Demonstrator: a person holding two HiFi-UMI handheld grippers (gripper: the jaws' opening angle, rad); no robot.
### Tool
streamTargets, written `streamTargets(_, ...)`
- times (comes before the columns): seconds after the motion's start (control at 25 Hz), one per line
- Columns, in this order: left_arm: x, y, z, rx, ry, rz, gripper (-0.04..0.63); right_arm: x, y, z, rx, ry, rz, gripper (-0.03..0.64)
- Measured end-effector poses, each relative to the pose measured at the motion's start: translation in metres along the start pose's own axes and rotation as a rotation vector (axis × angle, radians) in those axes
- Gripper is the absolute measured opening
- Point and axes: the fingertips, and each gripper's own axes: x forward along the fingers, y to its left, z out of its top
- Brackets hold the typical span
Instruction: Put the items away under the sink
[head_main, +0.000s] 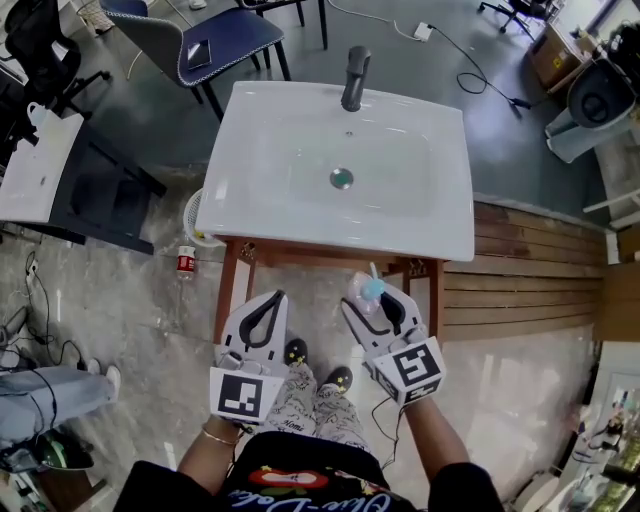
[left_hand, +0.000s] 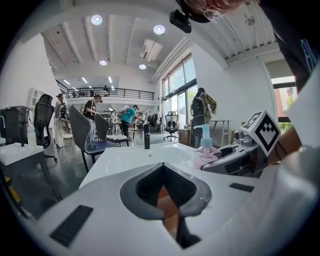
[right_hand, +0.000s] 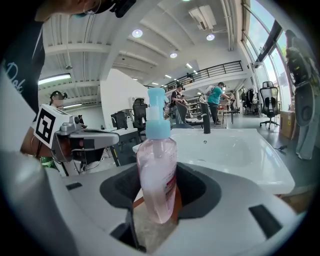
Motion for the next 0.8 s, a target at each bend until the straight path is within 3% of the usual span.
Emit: streamTargets(0.8, 0.026, 0.015, -0.045, -0.03, 0.013, -0.003, 0.008, 0.033, 0.006, -0.028, -0.048, -0.034, 0.03, 0.215)
